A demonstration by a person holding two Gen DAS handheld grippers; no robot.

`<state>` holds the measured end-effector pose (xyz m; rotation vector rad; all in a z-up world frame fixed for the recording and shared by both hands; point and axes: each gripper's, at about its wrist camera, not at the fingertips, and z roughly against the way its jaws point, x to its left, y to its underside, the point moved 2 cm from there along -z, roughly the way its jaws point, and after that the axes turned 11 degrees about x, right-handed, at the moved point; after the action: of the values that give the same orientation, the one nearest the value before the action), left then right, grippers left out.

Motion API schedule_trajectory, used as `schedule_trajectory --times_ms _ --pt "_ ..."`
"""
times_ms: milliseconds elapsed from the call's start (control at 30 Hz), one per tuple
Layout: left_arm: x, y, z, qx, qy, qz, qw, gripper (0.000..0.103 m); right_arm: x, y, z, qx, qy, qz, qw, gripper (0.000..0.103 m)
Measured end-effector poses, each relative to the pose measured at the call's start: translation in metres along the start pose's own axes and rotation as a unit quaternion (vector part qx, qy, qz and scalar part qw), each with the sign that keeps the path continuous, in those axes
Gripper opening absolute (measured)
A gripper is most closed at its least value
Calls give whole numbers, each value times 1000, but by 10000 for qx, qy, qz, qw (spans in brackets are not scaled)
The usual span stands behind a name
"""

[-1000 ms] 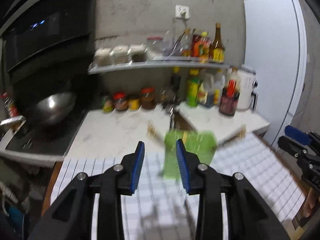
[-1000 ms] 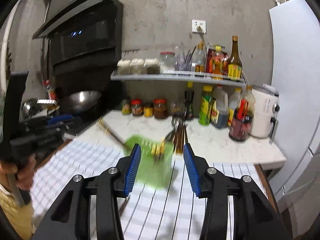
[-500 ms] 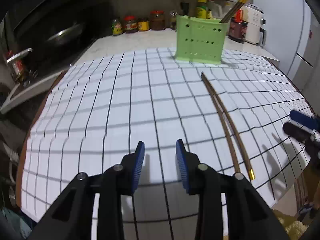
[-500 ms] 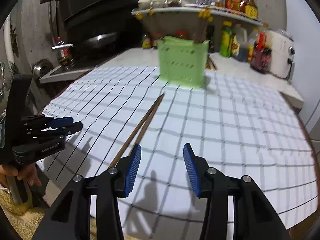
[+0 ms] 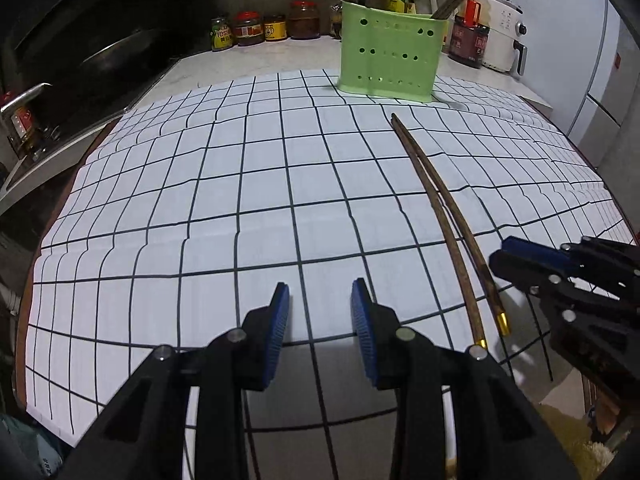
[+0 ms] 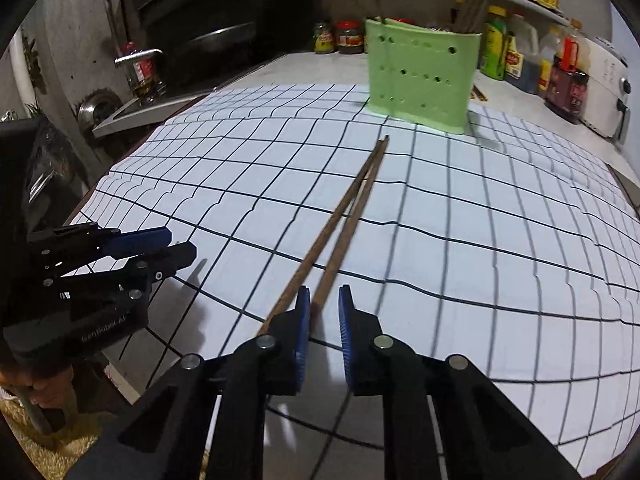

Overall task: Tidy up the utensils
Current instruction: 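Move the right tool to the last chopsticks while the left tool hovers over the mat, then close the right tool on one chopstick while the left tool grasps the other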

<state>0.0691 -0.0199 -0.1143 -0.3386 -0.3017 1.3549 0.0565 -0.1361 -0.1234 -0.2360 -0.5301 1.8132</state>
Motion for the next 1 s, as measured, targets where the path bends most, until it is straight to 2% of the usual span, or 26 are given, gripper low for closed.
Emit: schedule_trajectory --times_ms 200,367,633,800,1000 --pt "4 -3 -2 14 83 65 9999 32 -1 -9 -13 191 154 21 9997 16" --pt "-1 -5 -1 24 206 -7 9998 32 -9 -8 -11 172 359 -23 9992 10" --pt "-37 -11 -3 117 683 -482 9964 32 -46 6 4 59 510 -367 9980 7" --pt "-59 -22 -9 257 1070 -491 9927 32 -69 18 13 -15 693 -551 9961 7" --pt "-83 -30 -17 373 1022 -650 9919 32 -87 29 16 -28 930 -648 9936 7"
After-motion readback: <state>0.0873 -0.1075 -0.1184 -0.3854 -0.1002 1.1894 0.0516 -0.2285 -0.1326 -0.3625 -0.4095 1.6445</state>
